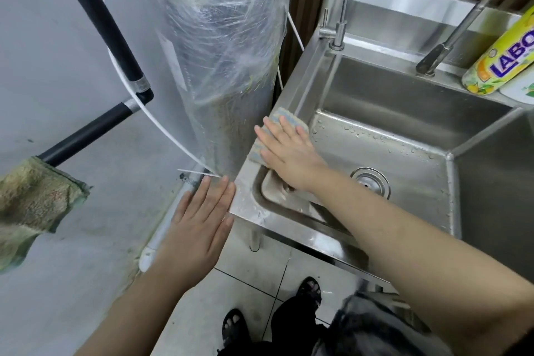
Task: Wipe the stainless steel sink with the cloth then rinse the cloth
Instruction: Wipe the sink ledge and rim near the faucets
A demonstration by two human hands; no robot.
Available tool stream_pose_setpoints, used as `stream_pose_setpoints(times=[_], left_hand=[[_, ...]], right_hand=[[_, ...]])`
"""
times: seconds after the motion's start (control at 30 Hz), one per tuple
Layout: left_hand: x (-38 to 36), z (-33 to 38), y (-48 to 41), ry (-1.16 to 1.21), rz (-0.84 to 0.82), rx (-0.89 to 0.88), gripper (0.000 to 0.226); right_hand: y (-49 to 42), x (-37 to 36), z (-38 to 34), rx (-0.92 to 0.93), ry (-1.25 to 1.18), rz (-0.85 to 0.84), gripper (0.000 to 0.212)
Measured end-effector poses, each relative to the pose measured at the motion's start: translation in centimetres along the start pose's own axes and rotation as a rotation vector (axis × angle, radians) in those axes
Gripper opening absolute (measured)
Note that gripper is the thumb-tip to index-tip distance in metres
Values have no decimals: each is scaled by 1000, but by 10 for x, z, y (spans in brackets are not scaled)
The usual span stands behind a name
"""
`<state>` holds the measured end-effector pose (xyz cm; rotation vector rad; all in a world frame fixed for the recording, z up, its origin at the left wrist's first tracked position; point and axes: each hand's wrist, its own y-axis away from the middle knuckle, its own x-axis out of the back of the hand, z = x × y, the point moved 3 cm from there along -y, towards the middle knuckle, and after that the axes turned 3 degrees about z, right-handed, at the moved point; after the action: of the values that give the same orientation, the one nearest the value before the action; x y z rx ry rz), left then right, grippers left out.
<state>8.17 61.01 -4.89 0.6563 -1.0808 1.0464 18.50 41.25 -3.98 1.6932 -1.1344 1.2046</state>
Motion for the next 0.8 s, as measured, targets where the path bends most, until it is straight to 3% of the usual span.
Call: stream_pose_setpoints(times=[0.07,0.2,0.27,0.4,0.53,0.67,0.73,0.8], left_hand=[[0,0,1,-14,5,19,53],[-1,-2,3,-10,6,37,57],[-2,-1,3,6,9,41,60],[-3,1,4,63,2,48,58],[-3,2,-1,77,20,51,57],[-2,8,-12,105,25,53,57],[-2,11,-17,122,34,53,58],[-3,12,-20,132,42,49,59]], right_hand=[[-5,2,-3,-34,10,-6,50],[40,-9,-33,150,50,-30,62],[66,-9,-39,181,21,-90,73],[105,-4,-31,195,14,-214,74],[78,-5,-31,109,-22,-221,55],[28,-11,-18,-81,-6,3,62],[21,-10,-15,-140,-28,-41,56],[36,-11,-23,-59,37,-84,56]])
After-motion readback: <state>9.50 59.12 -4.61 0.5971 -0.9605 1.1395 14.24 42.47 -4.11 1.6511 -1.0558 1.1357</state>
